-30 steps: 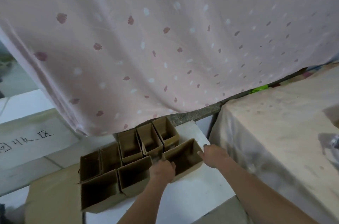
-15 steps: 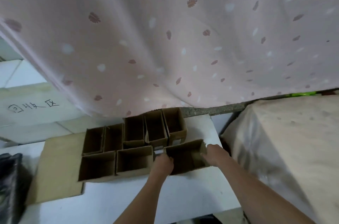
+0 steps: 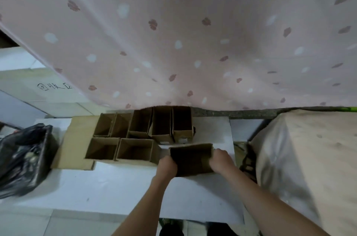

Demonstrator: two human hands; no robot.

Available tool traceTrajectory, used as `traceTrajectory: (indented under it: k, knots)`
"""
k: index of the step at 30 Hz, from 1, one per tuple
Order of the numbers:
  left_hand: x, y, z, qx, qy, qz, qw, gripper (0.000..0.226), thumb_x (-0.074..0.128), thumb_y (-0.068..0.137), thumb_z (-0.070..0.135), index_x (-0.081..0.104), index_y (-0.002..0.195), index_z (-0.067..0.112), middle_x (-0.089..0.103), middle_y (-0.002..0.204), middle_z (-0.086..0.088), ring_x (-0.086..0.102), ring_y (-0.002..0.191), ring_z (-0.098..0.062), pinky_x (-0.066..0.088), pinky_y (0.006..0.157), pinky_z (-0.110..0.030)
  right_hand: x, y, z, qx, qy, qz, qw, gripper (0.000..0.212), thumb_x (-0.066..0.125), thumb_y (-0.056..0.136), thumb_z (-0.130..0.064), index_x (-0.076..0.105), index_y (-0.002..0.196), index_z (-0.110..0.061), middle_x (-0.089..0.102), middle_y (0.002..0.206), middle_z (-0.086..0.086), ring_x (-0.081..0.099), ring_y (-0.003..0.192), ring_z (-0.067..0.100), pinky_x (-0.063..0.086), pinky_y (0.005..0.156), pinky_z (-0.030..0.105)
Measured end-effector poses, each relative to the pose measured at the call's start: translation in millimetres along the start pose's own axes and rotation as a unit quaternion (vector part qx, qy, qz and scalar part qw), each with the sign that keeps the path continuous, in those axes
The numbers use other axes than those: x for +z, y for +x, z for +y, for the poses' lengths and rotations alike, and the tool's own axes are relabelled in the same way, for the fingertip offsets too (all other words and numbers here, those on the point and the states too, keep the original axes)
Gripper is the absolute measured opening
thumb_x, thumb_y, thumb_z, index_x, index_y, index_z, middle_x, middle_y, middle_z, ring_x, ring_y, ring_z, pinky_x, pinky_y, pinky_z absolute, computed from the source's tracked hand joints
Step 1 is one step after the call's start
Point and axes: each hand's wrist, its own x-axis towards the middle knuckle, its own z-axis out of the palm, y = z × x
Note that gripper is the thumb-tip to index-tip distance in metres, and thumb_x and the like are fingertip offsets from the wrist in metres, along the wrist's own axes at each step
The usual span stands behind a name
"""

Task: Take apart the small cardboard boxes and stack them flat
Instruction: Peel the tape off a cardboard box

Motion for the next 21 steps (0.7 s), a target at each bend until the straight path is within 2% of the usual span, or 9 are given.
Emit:
traceTrajectory:
  k: [4, 7, 11, 14, 17, 19, 21]
  knots:
    - [4, -12, 7, 0.009, 0.013, 0.01, 1.0, 0.03, 0.033, 0.104, 0.008, 0.063, 0.106, 0.002, 0.068, 0.108, -0.014, 0.065, 0.099, -0.027, 0.051, 0.081, -0.03, -6, -9, 12, -0.014, 0.007, 0.028, 0.999, 0.011, 0.048, 0.098, -0.015, 0.057, 0.1, -0.01, 0.056, 0.091, 0.003, 0.054, 0.081, 0.02, 0.041, 0.065, 0.028]
    - [7, -20, 11, 0.021, 0.011, 0.017, 1.0, 0.029, 0.035, 0.104, 0.008, 0.064, 0.104, 0.002, 0.069, 0.105, -0.014, 0.066, 0.096, -0.026, 0.056, 0.088, -0.036, -10, -16, 20, -0.018, 0.005, 0.048, 0.999, 0.009, 0.049, 0.097, -0.017, 0.052, 0.09, -0.014, 0.058, 0.089, 0.003, 0.054, 0.076, 0.018, 0.035, 0.055, 0.025]
    - [6, -29, 10, 0.037, -0.012, 0.017, 0.999, 0.028, 0.036, 0.104, 0.01, 0.063, 0.107, 0.004, 0.069, 0.105, -0.011, 0.067, 0.095, -0.025, 0.057, 0.087, -0.037, -16, -26, 22, -0.018, 0.005, 0.083, 0.996, 0.01, 0.052, 0.097, -0.02, 0.054, 0.088, -0.017, 0.054, 0.076, -0.003, 0.052, 0.068, 0.013, 0.028, 0.048, 0.023]
    - [3, -38, 5, 0.043, -0.041, 0.003, 0.998, 0.029, 0.035, 0.103, 0.011, 0.062, 0.108, 0.002, 0.069, 0.107, -0.013, 0.067, 0.097, -0.028, 0.057, 0.087, -0.039, -14, -43, 21, -0.013, 0.016, 0.1, 0.995, 0.013, 0.051, 0.096, -0.018, 0.053, 0.084, -0.016, 0.051, 0.072, -0.003, 0.053, 0.068, 0.016, 0.032, 0.048, 0.025]
    - [4, -49, -7, 0.056, -0.152, -0.063, 0.985, 0.028, 0.046, 0.104, 0.025, 0.057, 0.122, 0.008, 0.066, 0.114, -0.009, 0.064, 0.103, -0.023, 0.055, 0.091, -0.038, -9, -62, 24, 0.005, 0.016, 0.127, 0.992, 0.019, 0.05, 0.097, -0.018, 0.053, 0.078, -0.015, 0.056, 0.072, -0.001, 0.059, 0.069, 0.016, 0.046, 0.056, 0.028]
    - [3, -56, -13, 0.037, -0.267, -0.13, 0.954, 0.041, 0.055, 0.1, 0.04, 0.053, 0.13, 0.011, 0.063, 0.12, -0.005, 0.06, 0.109, -0.021, 0.052, 0.093, -0.036, -7, -73, 29, 0.015, -0.003, 0.142, 0.99, 0.019, 0.05, 0.098, -0.018, 0.055, 0.08, -0.013, 0.06, 0.076, 0.001, 0.063, 0.075, 0.02, 0.052, 0.065, 0.03]
    - [3, -62, -21, 0.002, -0.348, -0.178, 0.92, 0.053, 0.054, 0.097, 0.056, 0.051, 0.13, 0.015, 0.059, 0.126, -0.006, 0.058, 0.114, -0.025, 0.051, 0.095, -0.041, -3, -83, 31, 0.022, -0.008, 0.157, 0.987, 0.018, 0.049, 0.099, -0.018, 0.058, 0.084, -0.011, 0.066, 0.085, 0.005, 0.066, 0.081, 0.023, 0.051, 0.067, 0.029]
